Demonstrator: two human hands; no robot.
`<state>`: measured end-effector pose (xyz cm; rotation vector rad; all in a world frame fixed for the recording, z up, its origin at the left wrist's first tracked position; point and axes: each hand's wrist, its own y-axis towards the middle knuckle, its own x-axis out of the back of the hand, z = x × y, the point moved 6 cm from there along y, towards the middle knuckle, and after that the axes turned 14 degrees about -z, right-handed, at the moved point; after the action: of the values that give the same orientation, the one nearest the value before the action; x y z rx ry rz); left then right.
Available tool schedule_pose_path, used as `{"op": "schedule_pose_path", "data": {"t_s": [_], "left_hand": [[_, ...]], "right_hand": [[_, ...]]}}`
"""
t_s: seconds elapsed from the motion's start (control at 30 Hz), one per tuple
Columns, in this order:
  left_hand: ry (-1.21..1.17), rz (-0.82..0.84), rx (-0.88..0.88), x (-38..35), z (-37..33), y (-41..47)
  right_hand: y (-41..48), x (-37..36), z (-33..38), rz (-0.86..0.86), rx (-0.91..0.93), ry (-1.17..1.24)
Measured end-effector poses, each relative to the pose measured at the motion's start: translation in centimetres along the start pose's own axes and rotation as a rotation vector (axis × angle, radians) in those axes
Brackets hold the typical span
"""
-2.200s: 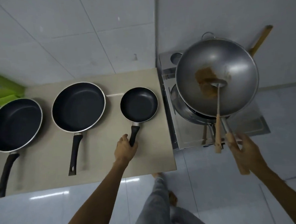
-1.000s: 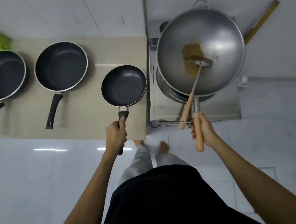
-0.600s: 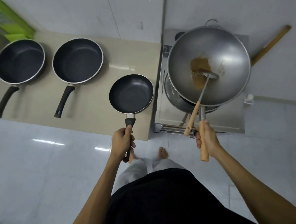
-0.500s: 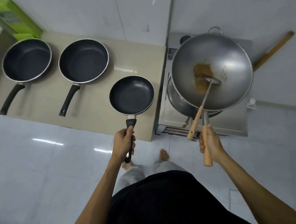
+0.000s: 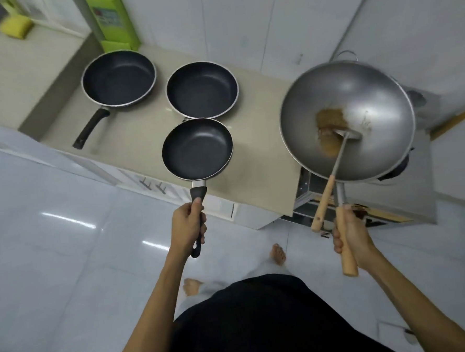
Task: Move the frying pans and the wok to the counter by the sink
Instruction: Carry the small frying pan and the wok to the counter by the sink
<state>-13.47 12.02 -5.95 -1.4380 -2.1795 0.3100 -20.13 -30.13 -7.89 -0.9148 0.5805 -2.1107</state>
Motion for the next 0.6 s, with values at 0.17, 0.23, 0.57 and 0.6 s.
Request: {"op": "schedule_pose_path", "data": {"t_s": [0.17,0.23,0.57,0.6], "left_hand": [[-0.002,-0.027,-0.055,11.2,0.2,2.5],[-0.015,-0.061,-0.057,15.5,0.5,3.4],[-0.233,-0.259,-0.052,31.2,0.8,10.4],[-0.267,-0.269,-0.051,32.6,0.7,11.5]], "right_hand": [[-7.6,-10.8,1.3,0.083,0.055,-0.001],[-10.7,-15.0,2.4,0.122,0.085,-0.018],[-20.1,-31.9,9.0,0.311,0.270,-0.153],[-20.7,-33.6,9.7,0.320,0.283,-0.174]]}}
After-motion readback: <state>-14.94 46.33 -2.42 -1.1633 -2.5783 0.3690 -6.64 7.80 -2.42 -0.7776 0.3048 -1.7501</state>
